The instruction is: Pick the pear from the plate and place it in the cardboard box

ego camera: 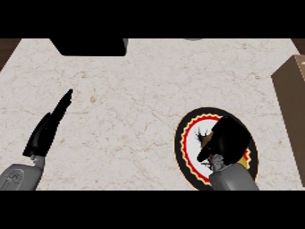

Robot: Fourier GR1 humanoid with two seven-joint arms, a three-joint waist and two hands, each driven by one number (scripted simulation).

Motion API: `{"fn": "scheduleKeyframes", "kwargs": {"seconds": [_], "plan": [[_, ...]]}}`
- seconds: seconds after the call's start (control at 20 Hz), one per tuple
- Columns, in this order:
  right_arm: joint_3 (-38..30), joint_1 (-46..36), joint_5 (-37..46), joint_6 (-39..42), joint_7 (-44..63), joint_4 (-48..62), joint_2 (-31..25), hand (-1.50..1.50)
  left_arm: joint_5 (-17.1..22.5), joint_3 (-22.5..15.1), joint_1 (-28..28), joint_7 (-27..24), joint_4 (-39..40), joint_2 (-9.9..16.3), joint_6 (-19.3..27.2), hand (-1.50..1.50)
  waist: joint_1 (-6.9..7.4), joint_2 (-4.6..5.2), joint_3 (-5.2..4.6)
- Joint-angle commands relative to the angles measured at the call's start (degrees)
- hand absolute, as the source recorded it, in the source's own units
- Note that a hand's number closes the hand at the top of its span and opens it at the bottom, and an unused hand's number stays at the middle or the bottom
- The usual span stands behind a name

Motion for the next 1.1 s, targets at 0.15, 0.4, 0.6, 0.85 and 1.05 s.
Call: {"fn": "scheduleKeyframes", "kwargs": {"seconds": [0.15, 0.4, 0.6, 0.85, 1.05], "plan": [[4.09, 0.58, 1.82, 4.58, -7.39, -1.37, -3.17, 1.5, -0.85, 0.27, 1.61, -0.25, -1.44, -0.22, -0.89, 0.0, 0.13, 0.76, 0.44], [15.43, 4.18, -8.24, 8.9, -33.68, -7.25, -11.22, 1.5, -1.22, -0.04, -0.64, 1.3, -0.89, -0.68, -0.21, 0.0, 0.72, 0.64, 0.55], [10.36, 6.96, -14.44, 11.53, -42.3, -20.37, -21.9, 1.5, -0.96, 1.16, 0.82, 1.16, -0.54, -0.51, -0.27, 0.0, -0.78, 0.53, 0.45], [3.52, 9.15, -16.7, 18.19, -40.53, -37.05, -27.57, 1.5, -1.6, 1.67, 1.16, -0.6, -0.73, -0.57, -1.46, 0.0, -0.83, 0.61, 0.4], [-1.32, 10.17, -14.27, 18.15, -36.27, -44.05, -28.2, 1.5, -1.95, 2.11, -0.15, 1.61, -0.27, -2.44, -0.12, 0.0, -0.93, 0.68, 0.42]]}}
